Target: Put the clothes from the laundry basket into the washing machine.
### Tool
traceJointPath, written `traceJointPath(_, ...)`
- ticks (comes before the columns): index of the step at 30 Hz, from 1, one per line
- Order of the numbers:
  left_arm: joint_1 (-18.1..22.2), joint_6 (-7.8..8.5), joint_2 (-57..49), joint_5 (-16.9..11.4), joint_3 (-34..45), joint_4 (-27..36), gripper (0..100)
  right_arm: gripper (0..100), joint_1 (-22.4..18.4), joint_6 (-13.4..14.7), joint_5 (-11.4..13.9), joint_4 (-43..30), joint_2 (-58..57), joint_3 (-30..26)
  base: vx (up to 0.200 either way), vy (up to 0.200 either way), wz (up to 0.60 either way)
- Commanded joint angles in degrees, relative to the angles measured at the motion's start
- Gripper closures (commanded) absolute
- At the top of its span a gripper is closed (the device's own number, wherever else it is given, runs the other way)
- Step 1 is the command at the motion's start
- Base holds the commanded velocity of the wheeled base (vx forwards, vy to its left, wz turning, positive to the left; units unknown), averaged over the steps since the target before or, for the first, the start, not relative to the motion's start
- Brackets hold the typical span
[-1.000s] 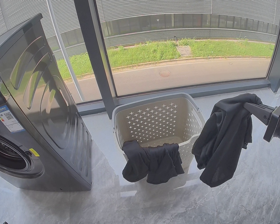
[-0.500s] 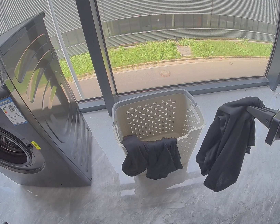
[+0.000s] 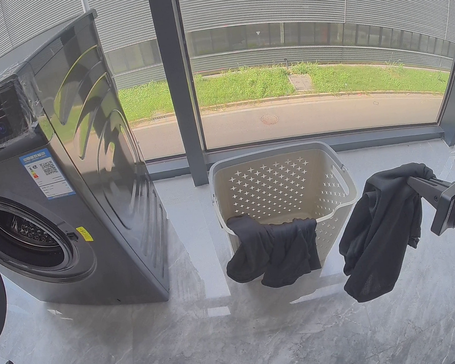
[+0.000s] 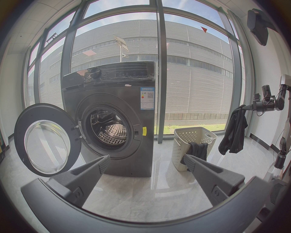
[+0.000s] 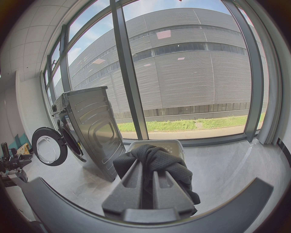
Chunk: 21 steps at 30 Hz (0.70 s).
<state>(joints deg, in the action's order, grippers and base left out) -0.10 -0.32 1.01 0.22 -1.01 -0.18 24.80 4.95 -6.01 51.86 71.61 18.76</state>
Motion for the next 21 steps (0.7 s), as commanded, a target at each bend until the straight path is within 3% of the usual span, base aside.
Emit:
traceJointPath(1,0.0,0.05,-0.8,0.1,0.8,0.0,0,100,0.0,0.1,0.5,0.2,0.4,0.1,0.000,0.200,0.00)
traceJointPath(21,0.0,-0.12,-0.8,0.1,0.8,0.0,0,100,1.7,0.7,0.7,0.8,1.3,-0.1,0.000,0.200,0.00)
